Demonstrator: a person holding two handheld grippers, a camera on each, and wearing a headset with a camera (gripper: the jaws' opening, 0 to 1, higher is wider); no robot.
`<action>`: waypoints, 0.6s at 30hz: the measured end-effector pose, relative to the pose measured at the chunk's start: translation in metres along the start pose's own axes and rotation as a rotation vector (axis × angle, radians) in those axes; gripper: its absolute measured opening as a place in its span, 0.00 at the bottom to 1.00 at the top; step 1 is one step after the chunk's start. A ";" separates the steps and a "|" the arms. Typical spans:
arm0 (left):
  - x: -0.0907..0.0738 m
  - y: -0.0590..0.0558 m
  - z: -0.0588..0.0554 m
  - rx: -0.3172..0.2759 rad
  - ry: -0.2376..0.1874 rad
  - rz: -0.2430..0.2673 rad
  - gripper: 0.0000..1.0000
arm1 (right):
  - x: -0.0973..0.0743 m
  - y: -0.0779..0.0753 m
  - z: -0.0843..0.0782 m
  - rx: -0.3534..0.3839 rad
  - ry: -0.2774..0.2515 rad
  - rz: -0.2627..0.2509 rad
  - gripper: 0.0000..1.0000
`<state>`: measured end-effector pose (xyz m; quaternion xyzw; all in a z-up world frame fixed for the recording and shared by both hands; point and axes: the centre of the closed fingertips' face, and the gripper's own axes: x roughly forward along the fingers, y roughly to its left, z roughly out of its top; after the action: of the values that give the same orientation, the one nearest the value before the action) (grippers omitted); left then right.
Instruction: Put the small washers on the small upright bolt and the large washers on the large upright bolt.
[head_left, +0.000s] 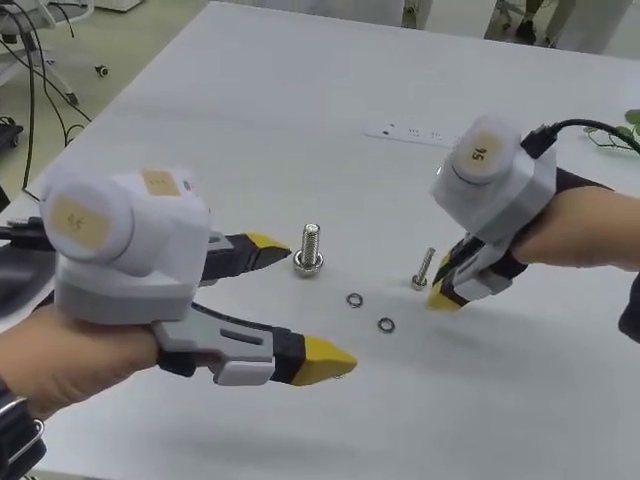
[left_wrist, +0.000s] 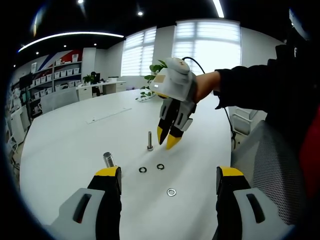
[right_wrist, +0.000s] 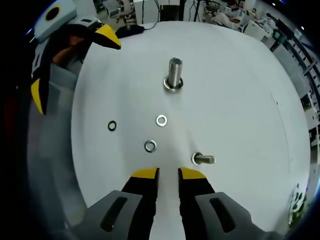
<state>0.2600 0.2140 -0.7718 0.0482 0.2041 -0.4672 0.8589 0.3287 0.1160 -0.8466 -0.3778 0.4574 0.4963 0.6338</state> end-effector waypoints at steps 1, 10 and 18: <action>0.000 0.000 0.000 0.000 0.000 0.000 0.77 | 0.001 0.002 0.001 -0.003 -0.001 0.003 0.17; -0.002 0.000 0.000 0.004 0.001 -0.001 0.77 | 0.014 0.021 0.015 -0.043 0.006 0.038 0.17; -0.002 0.000 0.000 0.006 0.000 0.001 0.77 | 0.025 0.024 0.019 -0.058 0.016 0.051 0.17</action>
<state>0.2591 0.2162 -0.7713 0.0508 0.2030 -0.4672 0.8590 0.3110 0.1462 -0.8658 -0.3880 0.4574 0.5224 0.6061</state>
